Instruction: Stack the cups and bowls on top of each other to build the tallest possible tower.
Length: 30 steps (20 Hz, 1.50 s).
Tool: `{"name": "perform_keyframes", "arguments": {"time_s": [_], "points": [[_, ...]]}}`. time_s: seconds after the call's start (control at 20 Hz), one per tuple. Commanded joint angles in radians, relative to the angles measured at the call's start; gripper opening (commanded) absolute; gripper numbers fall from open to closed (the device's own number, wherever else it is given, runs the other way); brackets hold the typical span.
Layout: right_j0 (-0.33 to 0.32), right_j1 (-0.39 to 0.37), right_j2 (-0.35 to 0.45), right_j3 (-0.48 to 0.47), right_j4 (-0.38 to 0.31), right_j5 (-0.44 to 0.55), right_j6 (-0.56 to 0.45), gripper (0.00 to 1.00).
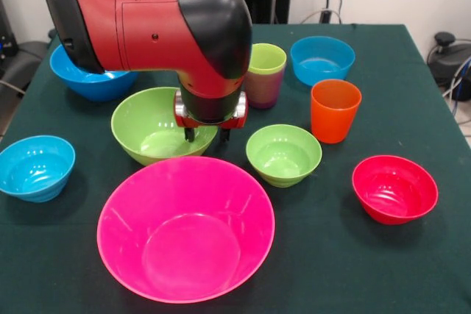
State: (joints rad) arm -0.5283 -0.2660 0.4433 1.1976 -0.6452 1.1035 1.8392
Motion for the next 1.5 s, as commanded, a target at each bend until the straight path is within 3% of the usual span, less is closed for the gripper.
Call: {"name": "perform_keyframes", "arguments": {"time_s": [0.05, 0.8, 0.85, 1.15, 1.5], "points": [[-0.004, 0.029, -0.009, 0.045, -0.085, -0.089, -0.210, 1.00], [-0.004, 0.039, -0.009, 0.033, -0.083, -0.087, -0.215, 1.00], [-0.005, 0.041, -0.008, 0.029, -0.083, -0.084, -0.219, 0.00], [-0.001, 0.055, -0.009, 0.010, -0.073, -0.040, -0.227, 0.00], [-0.004, 0.051, -0.005, 0.017, -0.076, -0.056, -0.234, 0.00]]}}
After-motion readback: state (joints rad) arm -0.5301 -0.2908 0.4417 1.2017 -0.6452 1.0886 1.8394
